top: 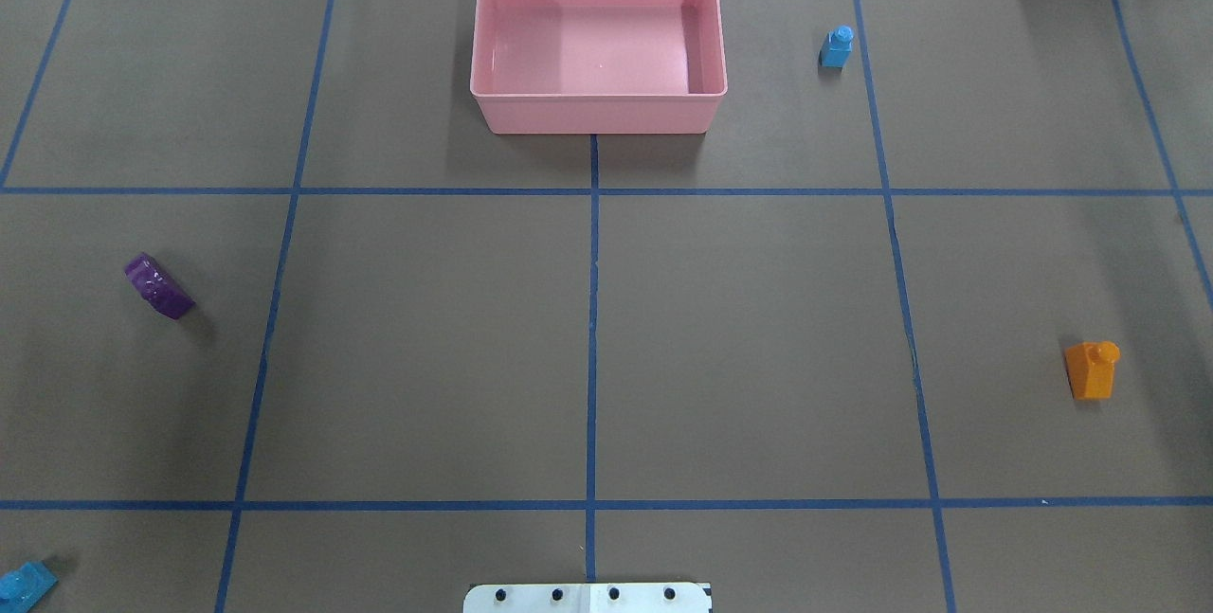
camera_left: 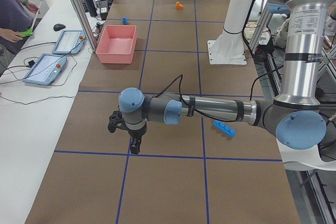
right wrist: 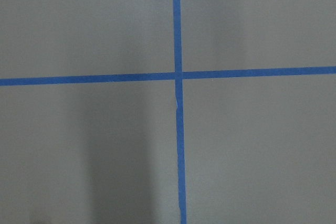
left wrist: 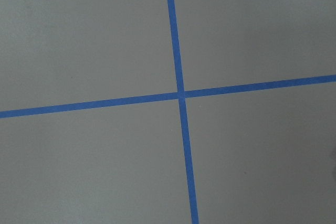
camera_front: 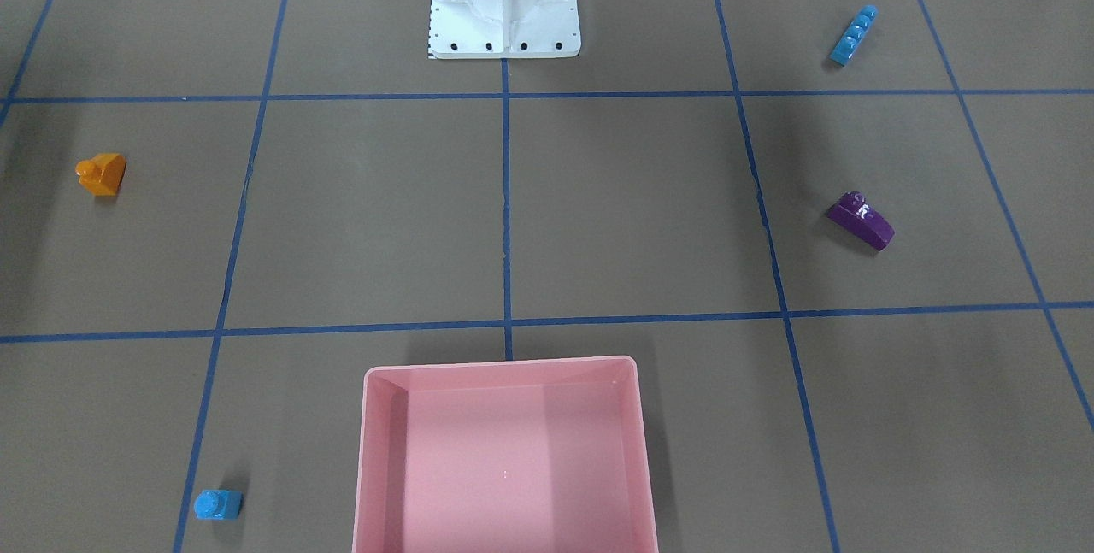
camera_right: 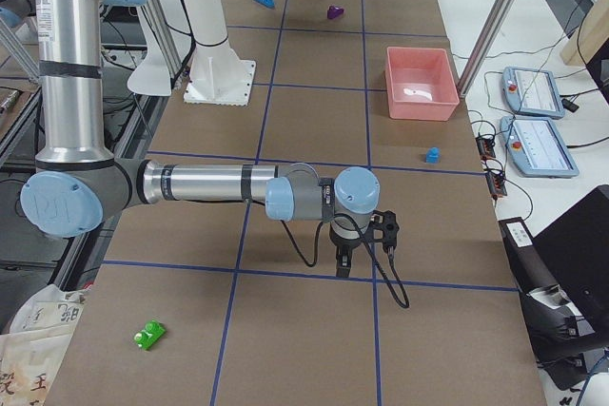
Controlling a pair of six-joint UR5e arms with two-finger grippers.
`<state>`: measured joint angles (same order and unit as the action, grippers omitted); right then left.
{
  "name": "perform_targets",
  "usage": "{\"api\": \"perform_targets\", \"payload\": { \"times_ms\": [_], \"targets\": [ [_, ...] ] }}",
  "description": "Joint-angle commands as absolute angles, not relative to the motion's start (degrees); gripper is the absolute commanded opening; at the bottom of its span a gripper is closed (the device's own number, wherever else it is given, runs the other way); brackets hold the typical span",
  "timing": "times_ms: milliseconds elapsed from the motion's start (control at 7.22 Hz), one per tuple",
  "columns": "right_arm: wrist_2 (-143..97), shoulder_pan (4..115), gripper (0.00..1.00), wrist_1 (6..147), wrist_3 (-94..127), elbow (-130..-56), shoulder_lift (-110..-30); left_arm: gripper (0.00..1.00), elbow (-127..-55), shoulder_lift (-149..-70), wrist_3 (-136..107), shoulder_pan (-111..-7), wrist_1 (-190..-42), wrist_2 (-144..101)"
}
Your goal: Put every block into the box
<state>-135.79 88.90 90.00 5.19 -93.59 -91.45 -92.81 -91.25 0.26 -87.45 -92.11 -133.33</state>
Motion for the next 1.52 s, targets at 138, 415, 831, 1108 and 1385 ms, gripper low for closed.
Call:
{"api": "perform_targets", "payload": {
  "times_ms": [138, 415, 831, 1108, 1385],
  "targets": [
    [-135.7, 88.9, 1.00, 90.0, 5.2, -93.7, -91.0, 1.00, -93.9, -91.5, 0.2, -87.5, -92.1, -132.8],
    [-135.8, 88.8, 1.00, 89.7, 5.2, -94.9, -90.2, 1.00, -97.4, -91.2, 0.3, -87.5, -92.3, -132.7],
    [-136.6, 85.6, 1.00, 86.7, 12.3, -97.2, -88.7, 1.00, -100.0, -91.9, -0.1, -86.7, -93.1, -131.5],
    [-137.5, 79.2, 1.00, 81.3, 14.0, -98.6, -89.4, 1.00, -100.8, -91.9, -4.4, -86.7, -93.1, -133.5],
    [-136.6, 72.2, 1.00, 72.3, 30.5, -99.1, -90.2, 1.00, -102.1, -92.1, -11.4, -86.5, -93.9, -133.7]
  ]
}}
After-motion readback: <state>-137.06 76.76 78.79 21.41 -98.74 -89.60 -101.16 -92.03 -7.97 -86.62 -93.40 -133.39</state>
